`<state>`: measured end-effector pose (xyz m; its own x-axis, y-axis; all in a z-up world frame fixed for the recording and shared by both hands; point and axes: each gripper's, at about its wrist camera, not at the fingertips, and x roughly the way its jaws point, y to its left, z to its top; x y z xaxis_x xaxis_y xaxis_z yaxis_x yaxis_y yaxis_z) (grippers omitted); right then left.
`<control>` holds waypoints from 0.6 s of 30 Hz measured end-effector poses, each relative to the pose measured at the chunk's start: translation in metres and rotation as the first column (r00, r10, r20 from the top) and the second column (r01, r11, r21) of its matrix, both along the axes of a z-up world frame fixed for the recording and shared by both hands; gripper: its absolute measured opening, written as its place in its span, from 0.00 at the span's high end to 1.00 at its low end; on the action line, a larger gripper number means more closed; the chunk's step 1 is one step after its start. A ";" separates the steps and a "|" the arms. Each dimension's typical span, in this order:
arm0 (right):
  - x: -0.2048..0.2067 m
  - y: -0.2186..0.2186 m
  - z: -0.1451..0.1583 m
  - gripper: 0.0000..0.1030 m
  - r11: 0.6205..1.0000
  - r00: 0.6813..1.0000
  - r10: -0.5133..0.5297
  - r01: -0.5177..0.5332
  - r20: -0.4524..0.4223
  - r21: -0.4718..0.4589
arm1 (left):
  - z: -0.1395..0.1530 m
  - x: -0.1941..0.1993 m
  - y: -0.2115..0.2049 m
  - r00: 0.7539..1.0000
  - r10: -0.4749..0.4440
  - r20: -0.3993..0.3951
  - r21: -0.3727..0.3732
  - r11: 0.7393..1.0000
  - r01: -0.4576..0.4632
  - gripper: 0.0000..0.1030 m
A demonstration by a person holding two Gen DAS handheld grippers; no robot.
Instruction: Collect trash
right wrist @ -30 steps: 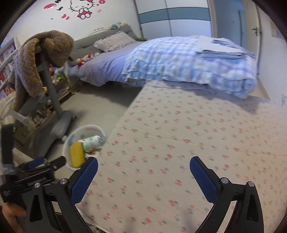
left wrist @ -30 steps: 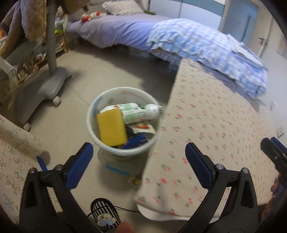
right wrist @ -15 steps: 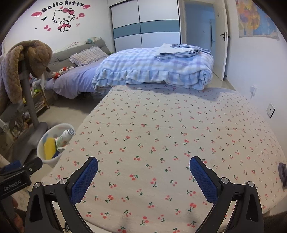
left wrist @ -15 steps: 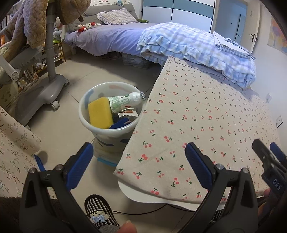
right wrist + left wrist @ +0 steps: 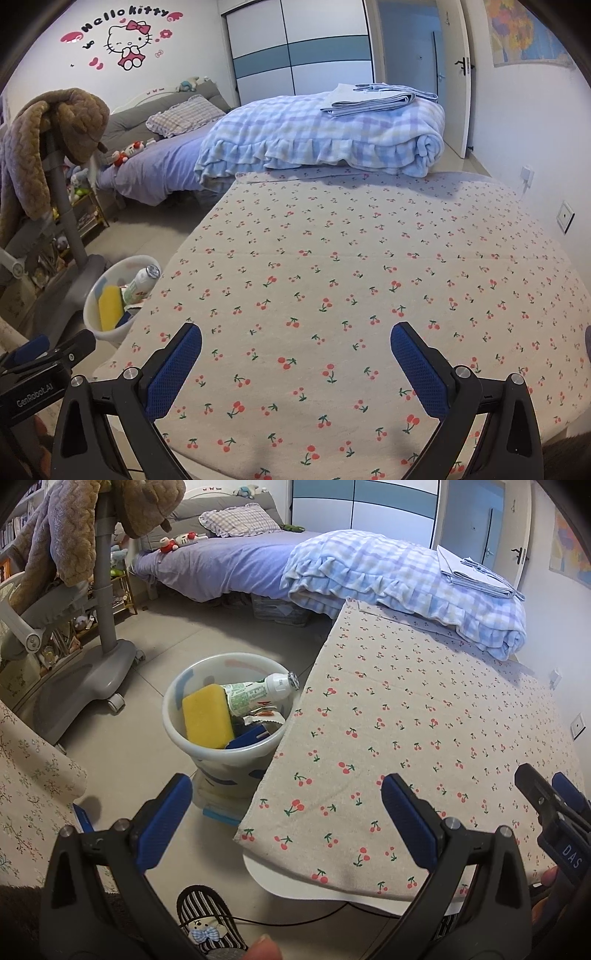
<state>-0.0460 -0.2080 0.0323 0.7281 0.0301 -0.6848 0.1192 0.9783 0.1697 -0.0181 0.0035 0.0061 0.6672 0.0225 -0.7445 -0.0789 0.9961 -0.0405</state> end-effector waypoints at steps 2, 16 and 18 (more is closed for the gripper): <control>0.000 -0.001 0.000 0.00 1.000 1.000 0.001 -0.001 0.000 0.004 | 0.000 0.000 0.000 1.000 0.000 0.000 0.000 1.000 0.000 0.01; 0.000 -0.002 -0.003 0.00 1.000 1.000 -0.001 0.001 -0.011 0.022 | -0.001 0.000 0.000 1.000 0.000 -0.001 -0.002 1.000 0.000 0.01; 0.001 -0.001 -0.003 0.00 1.000 1.000 0.001 -0.001 -0.013 0.025 | -0.001 0.000 0.000 1.000 -0.001 -0.002 -0.003 1.000 0.001 0.01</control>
<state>-0.0453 -0.2095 0.0292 0.7193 0.0476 -0.6930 0.1207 0.9739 0.1922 -0.0178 0.0037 0.0054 0.6654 0.0198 -0.7462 -0.0782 0.9960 -0.0433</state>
